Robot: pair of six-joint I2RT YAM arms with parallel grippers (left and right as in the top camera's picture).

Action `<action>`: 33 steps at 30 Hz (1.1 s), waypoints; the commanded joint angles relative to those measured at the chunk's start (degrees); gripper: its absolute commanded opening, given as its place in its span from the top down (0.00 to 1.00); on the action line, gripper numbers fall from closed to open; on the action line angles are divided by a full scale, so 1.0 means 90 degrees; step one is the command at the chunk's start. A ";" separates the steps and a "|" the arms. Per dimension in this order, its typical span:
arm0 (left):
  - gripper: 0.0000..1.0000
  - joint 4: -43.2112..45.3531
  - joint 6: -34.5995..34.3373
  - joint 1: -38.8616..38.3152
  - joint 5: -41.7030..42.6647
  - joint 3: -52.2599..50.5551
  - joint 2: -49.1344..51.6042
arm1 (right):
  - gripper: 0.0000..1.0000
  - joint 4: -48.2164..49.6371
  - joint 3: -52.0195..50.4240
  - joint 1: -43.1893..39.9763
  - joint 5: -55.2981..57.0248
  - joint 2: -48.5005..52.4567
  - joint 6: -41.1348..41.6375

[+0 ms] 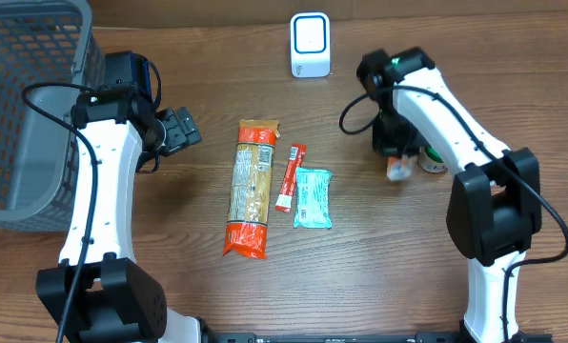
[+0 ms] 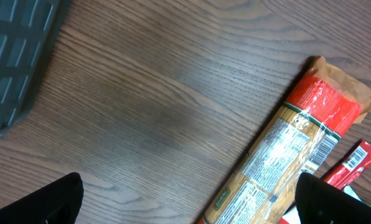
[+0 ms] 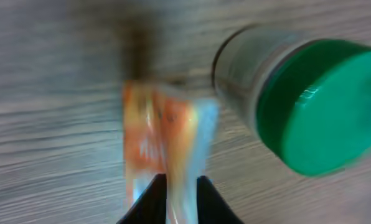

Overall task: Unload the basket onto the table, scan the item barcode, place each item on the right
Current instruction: 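Carry the orange packet right and set it down near the jar, then move the right gripper left over the mint-green packet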

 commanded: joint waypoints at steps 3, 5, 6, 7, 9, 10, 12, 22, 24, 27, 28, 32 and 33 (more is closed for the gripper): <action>0.01 0.0007 0.0073 -0.0012 -0.0058 0.0102 -0.0090 | 0.39 0.0447 -0.0653 0.0027 -0.0027 -0.0007 0.0085; 0.00 0.0005 0.0073 -0.0012 -0.0058 0.0102 -0.0090 | 0.27 0.0636 -0.0755 0.0027 -0.0032 -0.0007 0.0090; 0.00 0.0005 0.0073 -0.0012 -0.0058 0.0102 -0.0090 | 0.27 0.0699 -0.0765 0.0029 -0.0034 -0.0007 0.0090; 0.00 0.0005 0.0073 -0.0015 -0.0056 0.0102 -0.0090 | 0.27 0.0763 -0.0765 0.0039 -0.0039 -0.0007 0.0087; 0.00 0.0005 0.0073 -0.0012 -0.0058 0.0102 -0.0090 | 0.30 0.0889 -0.0760 0.0075 -0.0153 -0.0010 0.0085; 0.00 0.0005 0.0073 -0.0012 -0.0056 0.0102 -0.0090 | 0.31 0.0950 -0.0760 0.0092 -0.0296 -0.0010 0.0087; 0.00 0.0005 0.0073 -0.0012 -0.0056 0.0102 -0.0090 | 0.32 0.1037 -0.0760 0.0121 -0.0714 -0.0010 0.0083; 0.00 0.0005 0.0073 -0.0012 -0.0058 0.0102 -0.0090 | 0.31 0.1350 -0.0784 0.0505 -0.2684 -0.0010 0.0085; 0.00 0.0005 0.0073 -0.0012 -0.0058 0.0102 -0.0090 | 0.31 0.1506 -0.0787 0.0685 -0.2924 -0.0010 0.0083; 0.00 0.0007 0.0070 -0.0012 -0.0058 0.0102 -0.0090 | 0.30 0.1639 -0.0787 0.1005 -0.2958 -0.0010 0.0085; 0.00 0.0007 0.0073 -0.0012 -0.0056 0.0102 -0.0090 | 0.29 0.1656 -0.0787 0.1110 -0.2953 -0.0010 0.0083; 0.00 0.0005 0.0073 -0.0012 -0.0058 0.0102 -0.0090 | 0.27 0.1741 -0.0787 0.1583 -0.2953 -0.0007 0.0087; 0.00 0.0005 0.0070 -0.0012 -0.0058 0.0102 -0.0090 | 0.27 0.1785 -0.0787 0.1671 -0.2951 -0.0010 0.0087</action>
